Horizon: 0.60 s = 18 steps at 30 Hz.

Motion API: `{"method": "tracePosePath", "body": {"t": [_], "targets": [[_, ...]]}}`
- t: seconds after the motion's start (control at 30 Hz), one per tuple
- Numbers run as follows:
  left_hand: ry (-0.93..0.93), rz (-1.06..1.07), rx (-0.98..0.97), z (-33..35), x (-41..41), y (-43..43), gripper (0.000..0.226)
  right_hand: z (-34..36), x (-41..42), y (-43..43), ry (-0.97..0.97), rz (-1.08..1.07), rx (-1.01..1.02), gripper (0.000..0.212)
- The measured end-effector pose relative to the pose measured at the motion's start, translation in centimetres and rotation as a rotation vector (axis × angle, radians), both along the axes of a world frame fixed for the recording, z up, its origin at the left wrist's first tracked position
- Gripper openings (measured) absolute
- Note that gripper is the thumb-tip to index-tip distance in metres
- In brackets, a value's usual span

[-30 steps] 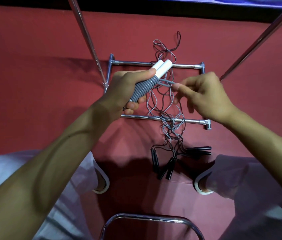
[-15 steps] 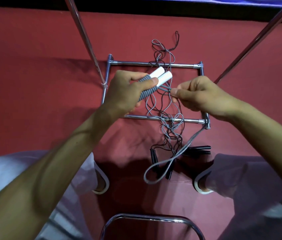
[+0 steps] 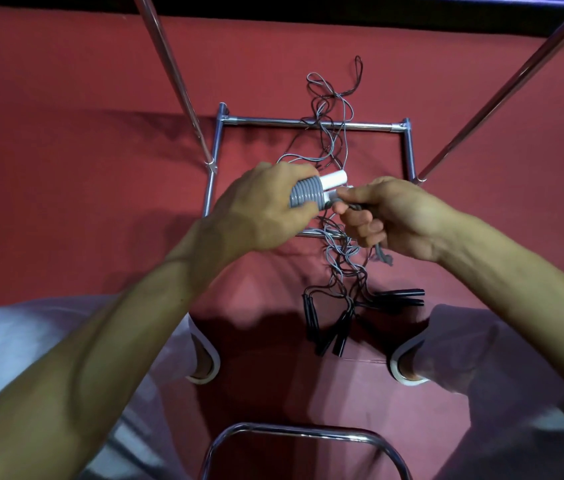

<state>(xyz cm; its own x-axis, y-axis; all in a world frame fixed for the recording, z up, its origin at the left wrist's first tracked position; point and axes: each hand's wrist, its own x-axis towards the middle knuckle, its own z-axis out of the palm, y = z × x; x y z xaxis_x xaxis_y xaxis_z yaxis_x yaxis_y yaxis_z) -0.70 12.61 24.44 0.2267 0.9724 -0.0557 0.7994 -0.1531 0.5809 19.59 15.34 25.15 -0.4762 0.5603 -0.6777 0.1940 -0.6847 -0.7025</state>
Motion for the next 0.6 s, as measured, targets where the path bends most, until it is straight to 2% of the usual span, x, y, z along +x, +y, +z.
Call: {"method": "tracePosePath", "body": {"t": [0.13, 0.23, 0.33, 0.43, 0.53, 0.6], "targets": [[0.152, -0.020, -0.008, 0.0, 0.8, -0.5, 0.051, -0.4, 0.0, -0.2, 0.069, -0.029, -0.177, 0.032], [0.129, 0.059, 0.041, -0.2, 0.9, -0.5, 0.051, -0.1, -0.1, -0.5, 0.045, 0.036, -0.120, 0.033], [0.088, 0.107, 0.058, 0.1, 0.9, -0.5, 0.045, 0.6, -0.2, -0.2, -0.051, 0.111, 0.066, 0.031], [0.103, 0.084, 0.004, 0.6, 0.8, -0.4, 0.035, 1.6, 0.0, 0.0, -0.189, 0.277, 0.356, 0.030], [0.088, 0.030, -0.111, 0.6, 0.4, -0.3, 0.044, 2.1, 0.9, 0.0, -0.339, 0.515, 0.729, 0.017], [0.024, -0.010, -0.207, 0.5, 0.3, -0.4, 0.048, 2.2, 1.5, 0.5, -0.402, 0.553, 0.893, 0.009]]}}
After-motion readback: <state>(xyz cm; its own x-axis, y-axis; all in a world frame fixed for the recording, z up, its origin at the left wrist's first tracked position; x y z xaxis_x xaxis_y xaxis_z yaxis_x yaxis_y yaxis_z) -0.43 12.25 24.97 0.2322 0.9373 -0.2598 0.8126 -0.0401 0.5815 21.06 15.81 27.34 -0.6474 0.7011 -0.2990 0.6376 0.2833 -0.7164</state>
